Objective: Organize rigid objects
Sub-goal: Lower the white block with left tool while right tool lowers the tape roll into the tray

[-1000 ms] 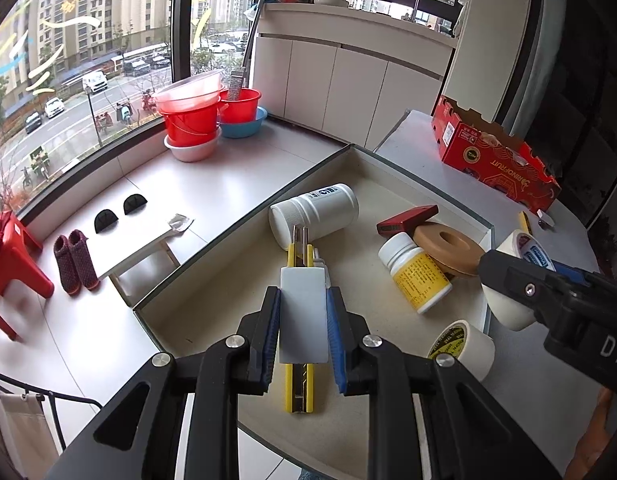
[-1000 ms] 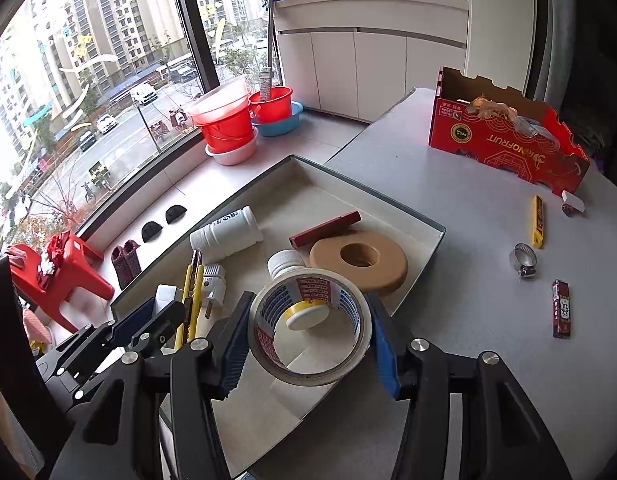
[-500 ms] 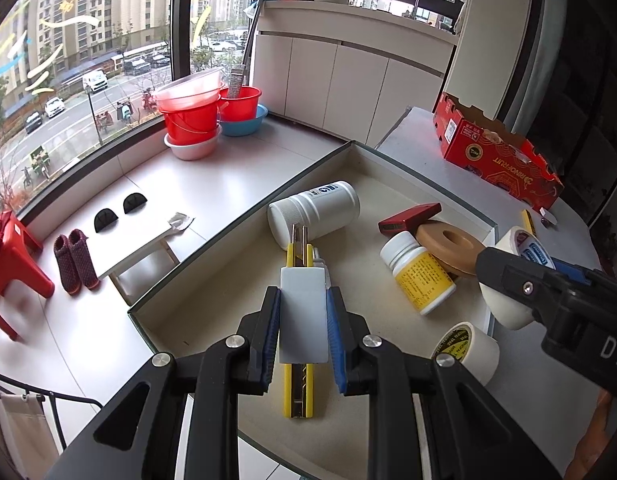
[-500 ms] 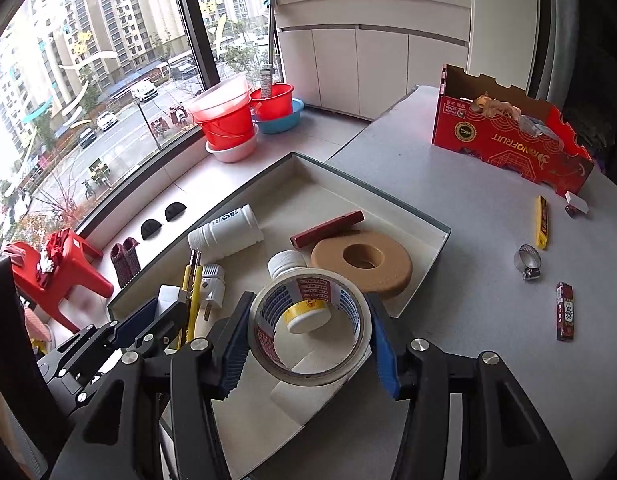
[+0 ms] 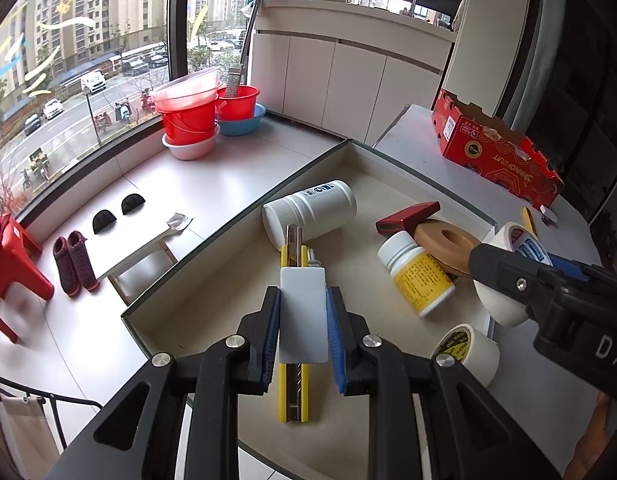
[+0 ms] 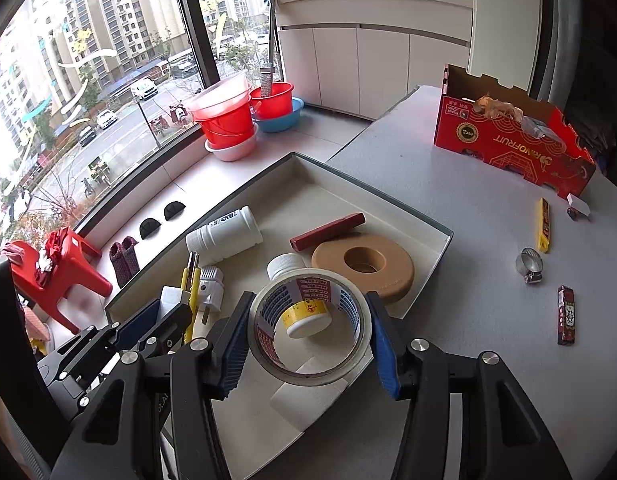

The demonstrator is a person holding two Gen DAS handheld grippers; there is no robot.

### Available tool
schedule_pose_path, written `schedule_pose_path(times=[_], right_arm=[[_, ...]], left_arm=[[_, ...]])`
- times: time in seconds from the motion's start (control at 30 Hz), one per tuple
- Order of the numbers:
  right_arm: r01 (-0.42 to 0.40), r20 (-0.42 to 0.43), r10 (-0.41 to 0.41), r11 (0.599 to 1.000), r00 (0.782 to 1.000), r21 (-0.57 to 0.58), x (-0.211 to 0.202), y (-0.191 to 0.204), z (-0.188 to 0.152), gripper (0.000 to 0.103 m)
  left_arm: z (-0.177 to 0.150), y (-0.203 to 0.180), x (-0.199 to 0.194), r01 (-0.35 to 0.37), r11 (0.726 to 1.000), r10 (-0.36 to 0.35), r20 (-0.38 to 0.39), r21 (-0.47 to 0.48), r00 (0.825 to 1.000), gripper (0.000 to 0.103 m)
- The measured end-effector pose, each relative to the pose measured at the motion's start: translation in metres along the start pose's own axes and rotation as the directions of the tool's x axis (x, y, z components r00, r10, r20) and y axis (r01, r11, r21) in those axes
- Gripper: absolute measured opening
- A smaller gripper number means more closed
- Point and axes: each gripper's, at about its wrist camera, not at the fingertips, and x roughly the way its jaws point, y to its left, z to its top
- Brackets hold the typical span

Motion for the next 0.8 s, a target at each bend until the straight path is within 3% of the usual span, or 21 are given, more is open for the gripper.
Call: schedule_pose_path(times=[0.8], right_arm=[[0.0,-0.012,0.0,1.0,1.0,0.011,0.012,-0.006,0.002,0.054]], left_arm=[[0.003,-0.006,0.009,-0.005,0.999,0.006,-0.016,0.034,1.0,0.024]])
